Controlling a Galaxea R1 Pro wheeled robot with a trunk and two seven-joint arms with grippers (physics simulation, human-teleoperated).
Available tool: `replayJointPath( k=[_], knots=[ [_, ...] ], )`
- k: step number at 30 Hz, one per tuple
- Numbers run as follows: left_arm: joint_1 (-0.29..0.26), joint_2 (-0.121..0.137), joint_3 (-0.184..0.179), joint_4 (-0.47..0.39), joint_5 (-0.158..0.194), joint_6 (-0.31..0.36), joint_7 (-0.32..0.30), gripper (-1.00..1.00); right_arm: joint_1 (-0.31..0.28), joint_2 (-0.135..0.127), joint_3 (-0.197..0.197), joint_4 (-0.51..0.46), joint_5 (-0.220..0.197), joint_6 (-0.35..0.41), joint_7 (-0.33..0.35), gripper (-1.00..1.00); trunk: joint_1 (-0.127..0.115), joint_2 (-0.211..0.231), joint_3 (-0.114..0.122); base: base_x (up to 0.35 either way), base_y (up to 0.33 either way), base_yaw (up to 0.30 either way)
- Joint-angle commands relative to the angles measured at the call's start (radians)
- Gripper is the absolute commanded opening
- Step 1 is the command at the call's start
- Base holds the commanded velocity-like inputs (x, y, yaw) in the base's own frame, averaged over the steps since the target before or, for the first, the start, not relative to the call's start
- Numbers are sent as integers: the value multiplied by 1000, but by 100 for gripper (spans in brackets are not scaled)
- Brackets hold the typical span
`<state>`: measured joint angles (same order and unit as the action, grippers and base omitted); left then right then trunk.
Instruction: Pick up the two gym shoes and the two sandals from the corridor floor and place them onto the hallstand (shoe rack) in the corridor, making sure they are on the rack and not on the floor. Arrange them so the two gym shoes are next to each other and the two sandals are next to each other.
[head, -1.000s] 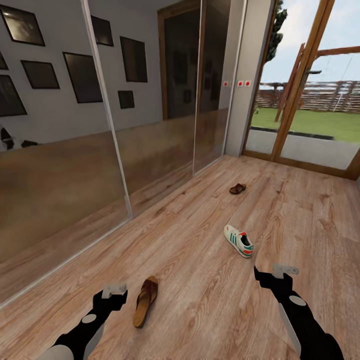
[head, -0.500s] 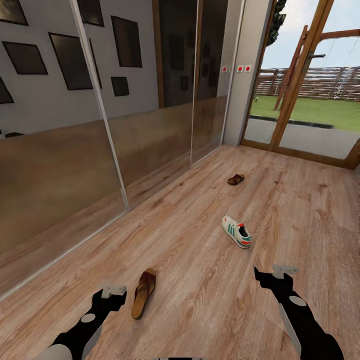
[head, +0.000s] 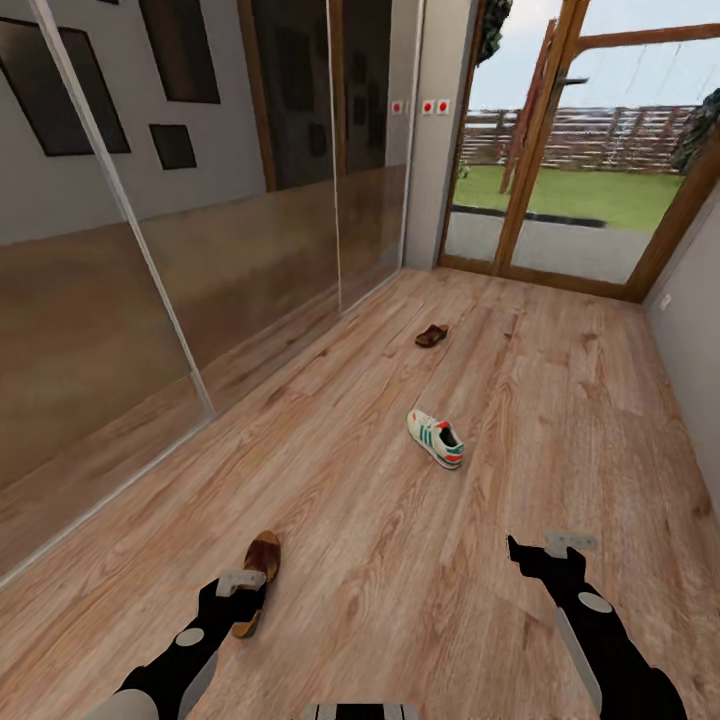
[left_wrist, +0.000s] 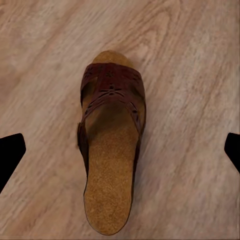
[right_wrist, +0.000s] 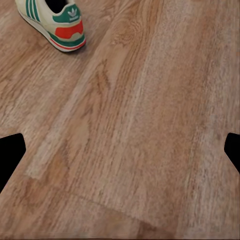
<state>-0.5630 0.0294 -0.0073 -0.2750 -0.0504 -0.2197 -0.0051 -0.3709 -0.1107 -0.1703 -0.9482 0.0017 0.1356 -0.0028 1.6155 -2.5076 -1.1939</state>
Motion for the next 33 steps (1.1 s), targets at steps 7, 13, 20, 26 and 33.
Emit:
replayJointPath(
  k=[7,13,20,26,33],
  knots=[
    [2,1,-11,0,-8,-7,-10,100,0,1,0,-1,0,6,0,100,0,0,-1,0,0,-248],
    [3,5,-13,0,-11,-4,-59,100,0,2,0,-1,0,6,0,100,0,0,-1,0,0,-66],
    [-1,10,-10,0,-15,6,-134,100,0,4,0,0,1,4,1,100,0,0,-1,0,0,-15],
    [1,11,-10,0,-17,8,-140,100,0,4,0,0,1,5,1,100,0,0,-1,0,0,0],
    [5,16,-6,0,-17,8,-135,100,0,4,0,0,1,6,1,100,0,0,-1,0,0,0]
  ],
)
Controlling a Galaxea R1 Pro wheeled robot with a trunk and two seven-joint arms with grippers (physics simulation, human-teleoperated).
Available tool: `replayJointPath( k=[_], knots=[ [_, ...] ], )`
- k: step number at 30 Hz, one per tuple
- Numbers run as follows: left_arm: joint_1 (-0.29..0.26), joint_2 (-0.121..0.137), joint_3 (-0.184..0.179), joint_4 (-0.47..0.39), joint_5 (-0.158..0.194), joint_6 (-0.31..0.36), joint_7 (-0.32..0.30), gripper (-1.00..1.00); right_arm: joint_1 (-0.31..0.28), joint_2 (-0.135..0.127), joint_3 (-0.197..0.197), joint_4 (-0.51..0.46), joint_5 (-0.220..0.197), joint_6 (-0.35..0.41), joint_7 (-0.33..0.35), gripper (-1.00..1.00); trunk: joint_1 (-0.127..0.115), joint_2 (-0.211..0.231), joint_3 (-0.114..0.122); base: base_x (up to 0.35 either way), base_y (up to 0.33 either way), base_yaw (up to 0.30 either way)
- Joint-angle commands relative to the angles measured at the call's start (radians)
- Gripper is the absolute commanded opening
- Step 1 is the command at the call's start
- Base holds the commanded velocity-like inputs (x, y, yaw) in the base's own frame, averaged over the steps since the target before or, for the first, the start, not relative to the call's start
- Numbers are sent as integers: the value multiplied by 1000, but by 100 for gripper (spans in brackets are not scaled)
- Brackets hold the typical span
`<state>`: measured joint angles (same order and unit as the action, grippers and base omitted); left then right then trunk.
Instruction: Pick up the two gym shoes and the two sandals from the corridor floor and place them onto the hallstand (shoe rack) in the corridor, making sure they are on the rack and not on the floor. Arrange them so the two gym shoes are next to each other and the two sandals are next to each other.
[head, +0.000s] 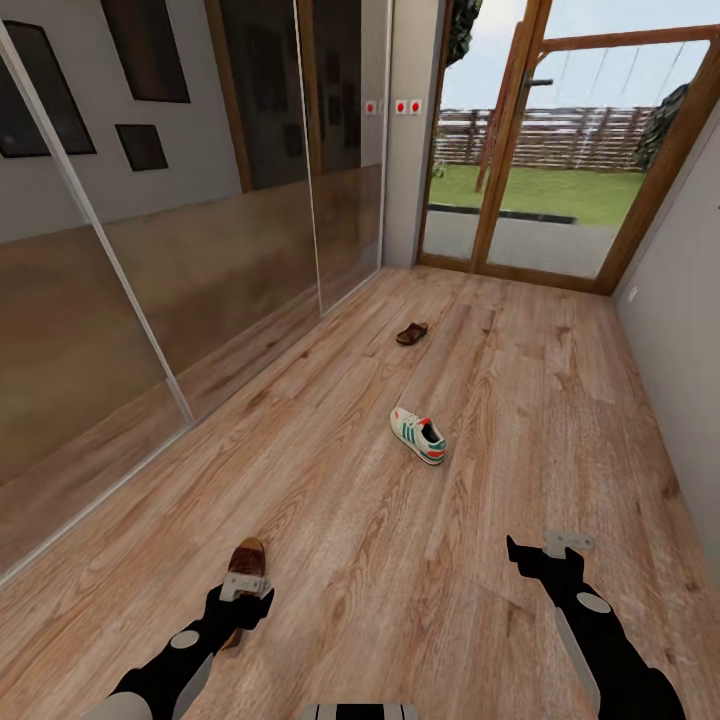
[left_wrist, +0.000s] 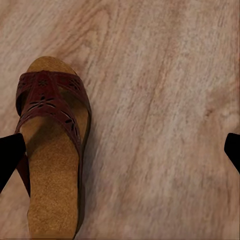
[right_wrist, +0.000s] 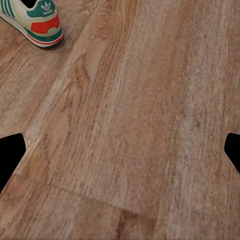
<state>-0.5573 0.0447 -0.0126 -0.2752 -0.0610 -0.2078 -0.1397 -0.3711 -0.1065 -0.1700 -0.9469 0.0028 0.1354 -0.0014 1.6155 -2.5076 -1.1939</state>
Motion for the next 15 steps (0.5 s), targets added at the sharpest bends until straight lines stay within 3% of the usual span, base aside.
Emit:
replayJointPath(
  k=[1,3,15],
  knots=[
    [1,4,0,1,-6,-5,1,100,0,0,0,-1,0,6,0,100,0,0,-1,0,0,0],
    [6,22,3,2,-3,-8,1,100,0,-1,0,-1,0,6,0,100,0,0,-1,0,0,0],
    [9,67,6,4,3,-11,3,100,0,-1,0,-2,0,6,0,100,0,0,-1,0,0,0]
  ],
)
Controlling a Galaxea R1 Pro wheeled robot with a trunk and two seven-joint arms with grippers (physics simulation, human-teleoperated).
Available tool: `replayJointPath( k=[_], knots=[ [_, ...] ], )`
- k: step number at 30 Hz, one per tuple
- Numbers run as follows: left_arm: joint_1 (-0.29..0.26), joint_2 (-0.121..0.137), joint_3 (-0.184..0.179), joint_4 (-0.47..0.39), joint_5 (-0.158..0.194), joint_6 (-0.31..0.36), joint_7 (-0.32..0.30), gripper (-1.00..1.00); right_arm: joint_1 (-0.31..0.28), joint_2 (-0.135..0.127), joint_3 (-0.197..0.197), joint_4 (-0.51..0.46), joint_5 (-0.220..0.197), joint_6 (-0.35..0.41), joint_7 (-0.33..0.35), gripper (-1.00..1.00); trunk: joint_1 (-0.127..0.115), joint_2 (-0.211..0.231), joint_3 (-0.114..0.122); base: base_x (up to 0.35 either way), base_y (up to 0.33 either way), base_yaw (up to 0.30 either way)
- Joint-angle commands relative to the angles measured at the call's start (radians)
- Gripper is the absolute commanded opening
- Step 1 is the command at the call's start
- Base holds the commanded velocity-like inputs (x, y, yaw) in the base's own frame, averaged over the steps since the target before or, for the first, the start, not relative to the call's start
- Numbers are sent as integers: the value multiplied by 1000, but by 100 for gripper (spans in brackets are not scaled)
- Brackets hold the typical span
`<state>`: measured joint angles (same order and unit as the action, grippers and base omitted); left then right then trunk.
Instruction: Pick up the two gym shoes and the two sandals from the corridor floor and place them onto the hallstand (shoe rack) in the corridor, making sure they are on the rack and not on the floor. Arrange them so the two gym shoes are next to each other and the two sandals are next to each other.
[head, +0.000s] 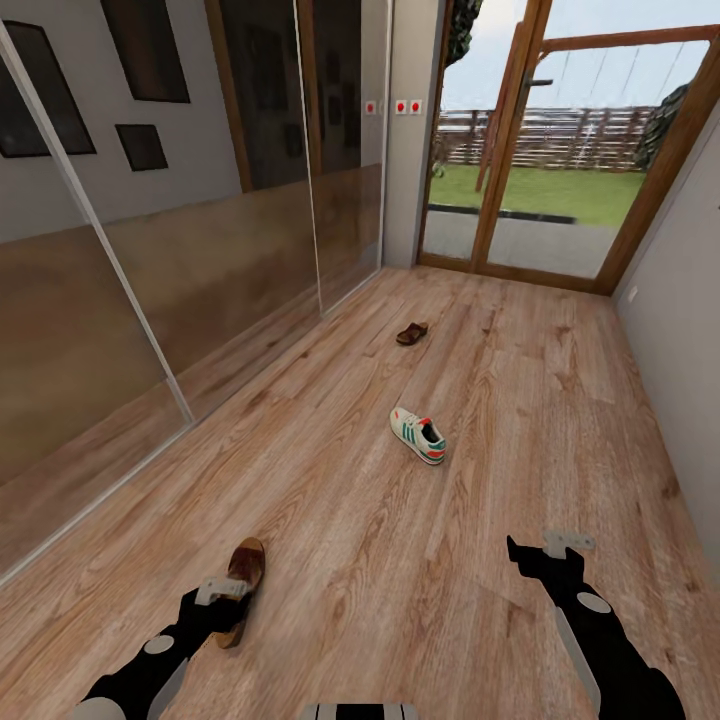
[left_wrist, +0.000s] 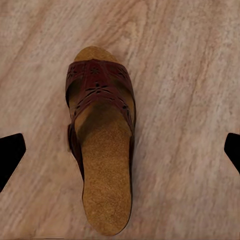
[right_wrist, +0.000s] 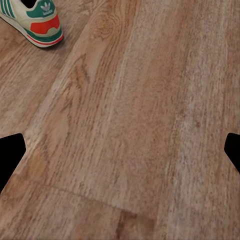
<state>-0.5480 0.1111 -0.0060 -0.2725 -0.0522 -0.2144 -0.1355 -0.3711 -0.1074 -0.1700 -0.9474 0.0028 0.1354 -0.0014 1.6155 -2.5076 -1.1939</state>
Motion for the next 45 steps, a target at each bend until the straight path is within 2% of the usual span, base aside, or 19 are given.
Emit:
replayJointPath(
  k=[1,8,29,37,38,42,45],
  knots=[
    [-1,3,0,0,-5,-4,-1,100,0,0,0,-2,0,6,0,100,0,0,-1,0,0,0],
    [-1,13,1,0,8,-4,0,100,0,0,-1,-2,0,6,-1,100,0,0,-2,0,0,0],
    [-2,15,3,-1,15,-5,2,100,0,0,0,-4,-1,6,-2,100,9,-5,-113,0,0,0],
    [-5,15,38,-2,15,-8,1,100,0,0,-3,-11,-3,7,-2,100,9,-5,-118,0,0,0],
    [-6,15,48,-2,14,-9,0,100,0,-2,-5,-32,-5,7,-2,100,9,-5,-118,0,0,0],
    [-9,15,52,-2,14,-10,0,100,0,-2,-3,-90,-6,10,-2,100,9,-5,-118,0,0,0],
    [-12,15,54,-2,13,-10,-1,100,0,-1,-3,-172,-7,20,-3,100,9,-5,-118,0,0,0]
  ],
)
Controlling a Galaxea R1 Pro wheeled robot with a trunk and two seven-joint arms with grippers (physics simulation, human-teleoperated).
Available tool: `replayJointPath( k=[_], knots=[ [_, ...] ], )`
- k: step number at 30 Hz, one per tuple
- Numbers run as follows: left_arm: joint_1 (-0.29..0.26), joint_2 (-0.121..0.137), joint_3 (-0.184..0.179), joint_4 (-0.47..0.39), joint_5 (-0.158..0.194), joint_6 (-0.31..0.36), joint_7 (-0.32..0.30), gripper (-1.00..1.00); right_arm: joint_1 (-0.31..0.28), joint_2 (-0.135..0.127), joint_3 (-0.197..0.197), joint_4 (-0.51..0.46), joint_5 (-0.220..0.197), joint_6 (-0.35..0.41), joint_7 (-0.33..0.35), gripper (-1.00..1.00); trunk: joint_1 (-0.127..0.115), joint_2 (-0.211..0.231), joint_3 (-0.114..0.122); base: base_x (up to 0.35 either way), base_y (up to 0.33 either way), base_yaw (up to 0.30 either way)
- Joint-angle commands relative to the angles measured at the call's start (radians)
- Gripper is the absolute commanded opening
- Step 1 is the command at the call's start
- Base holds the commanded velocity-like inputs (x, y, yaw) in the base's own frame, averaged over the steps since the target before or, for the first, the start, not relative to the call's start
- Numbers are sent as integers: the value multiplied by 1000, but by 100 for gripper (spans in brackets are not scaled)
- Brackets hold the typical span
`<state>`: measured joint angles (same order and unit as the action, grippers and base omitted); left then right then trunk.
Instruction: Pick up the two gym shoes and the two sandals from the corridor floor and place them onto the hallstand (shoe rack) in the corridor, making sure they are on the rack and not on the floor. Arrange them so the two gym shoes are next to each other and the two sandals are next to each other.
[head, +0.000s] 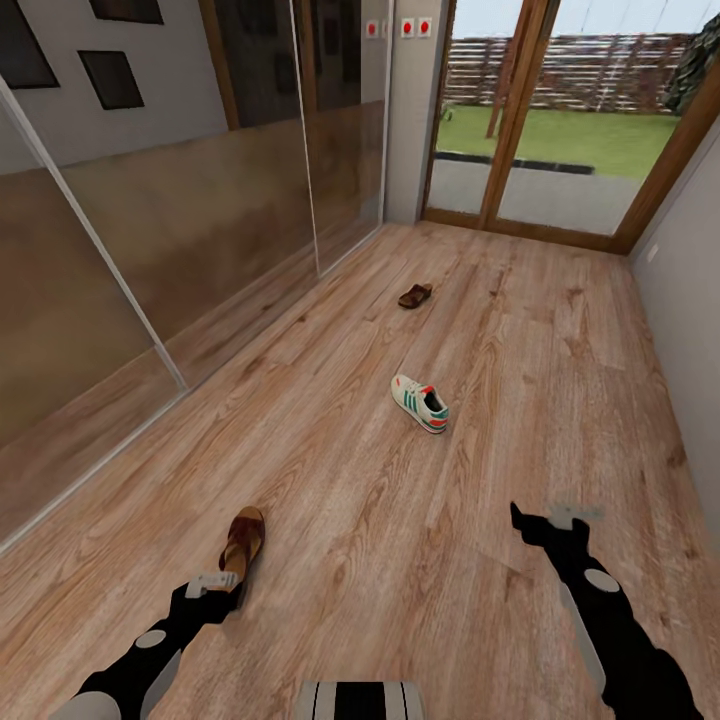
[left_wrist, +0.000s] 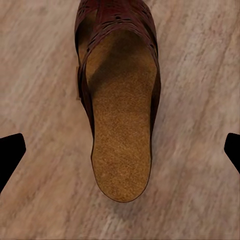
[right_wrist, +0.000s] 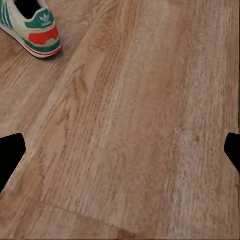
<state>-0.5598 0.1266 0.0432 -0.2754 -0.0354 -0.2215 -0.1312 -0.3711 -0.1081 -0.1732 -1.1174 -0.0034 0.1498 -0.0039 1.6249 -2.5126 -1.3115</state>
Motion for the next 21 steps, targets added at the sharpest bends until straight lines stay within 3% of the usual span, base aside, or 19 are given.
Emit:
replayJointPath(
  k=[1,10,21],
  knots=[
    [-1,0,5,1,-4,-3,-5,100,0,0,0,-24,-1,10,-1,100,0,0,-1,0,0,0],
    [-6,2,6,1,-4,-4,-5,100,0,5,2,-176,-3,113,-1,100,0,0,-5,0,0,0],
    [-6,9,6,1,-4,-4,-5,100,0,8,15,-190,-3,129,0,100,5,-3,-47,0,0,0]
  ],
)
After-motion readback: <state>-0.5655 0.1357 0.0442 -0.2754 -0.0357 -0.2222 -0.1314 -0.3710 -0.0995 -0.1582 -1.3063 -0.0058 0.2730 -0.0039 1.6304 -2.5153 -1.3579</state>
